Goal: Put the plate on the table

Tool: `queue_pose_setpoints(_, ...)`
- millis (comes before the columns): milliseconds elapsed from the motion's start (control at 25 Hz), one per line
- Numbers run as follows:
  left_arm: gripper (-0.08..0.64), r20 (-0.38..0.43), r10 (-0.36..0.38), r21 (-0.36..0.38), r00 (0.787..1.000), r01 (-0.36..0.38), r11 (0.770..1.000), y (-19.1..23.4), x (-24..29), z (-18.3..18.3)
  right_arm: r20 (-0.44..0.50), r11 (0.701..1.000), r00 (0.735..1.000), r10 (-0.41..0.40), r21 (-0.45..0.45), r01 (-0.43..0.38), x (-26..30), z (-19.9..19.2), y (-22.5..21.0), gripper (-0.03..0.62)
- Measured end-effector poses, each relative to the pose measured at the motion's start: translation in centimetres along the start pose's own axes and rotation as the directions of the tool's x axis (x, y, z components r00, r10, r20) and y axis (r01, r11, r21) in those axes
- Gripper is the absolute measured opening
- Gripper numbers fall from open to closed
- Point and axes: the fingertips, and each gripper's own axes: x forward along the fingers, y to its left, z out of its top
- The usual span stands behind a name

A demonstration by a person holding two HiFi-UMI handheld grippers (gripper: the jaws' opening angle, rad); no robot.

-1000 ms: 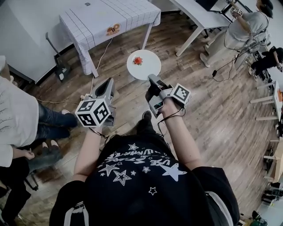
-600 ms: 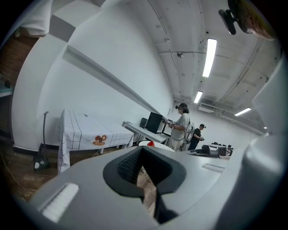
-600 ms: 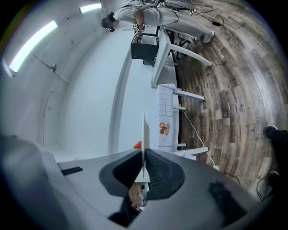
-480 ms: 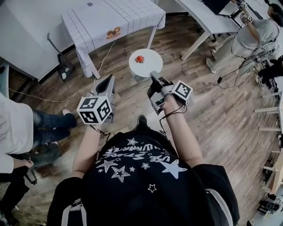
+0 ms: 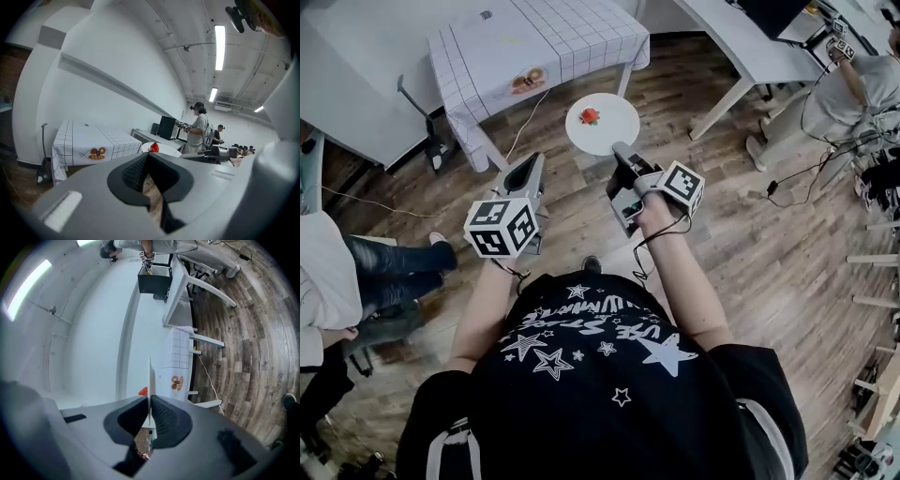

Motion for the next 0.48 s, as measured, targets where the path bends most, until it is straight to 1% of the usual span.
queue_pose_setpoints(80, 0.008, 0.009, 0.026, -0.007, 1.000, -0.026, 1.000, -0.6, 1.0, 0.2, -0.014, 1.000, 1.000, 0.006, 0.015, -0.006, 0.3, 1.0, -0.3, 0.026)
queue_pose_setpoints(160, 0.008, 0.009, 0.059, -0.008, 0.998, -0.059, 0.998, -0.9, 1.6, 0.1, -0.036, 1.000, 0.999, -0.019, 0.020, 0.020, 0.4, 1.5, -0.7, 0.026)
queue_pose_setpoints(240, 0.008, -0.014, 0.085, 0.016, 0.996, -0.085, 0.996, -1.2, 2.1, -0.4, -0.051, 0.999, 0.998, -0.030, 0.027, 0.031, 0.5, 2.0, -1.0, 0.026)
queue_pose_setpoints(360, 0.008, -0.031, 0.103, 0.051, 0.994, -0.101, 0.994, -1.4, 2.4, -0.7, -0.062, 0.999, 0.998, -0.028, 0.044, 0.031, 0.6, 2.5, -1.4, 0.026)
queue_pose_setpoints(480, 0.008, -0.023, 0.113, 0.039, 0.993, -0.112, 0.993, -1.1, 2.6, -0.5, -0.064, 0.998, 0.997, -0.032, 0.053, 0.036, 0.7, 2.9, -1.7, 0.026)
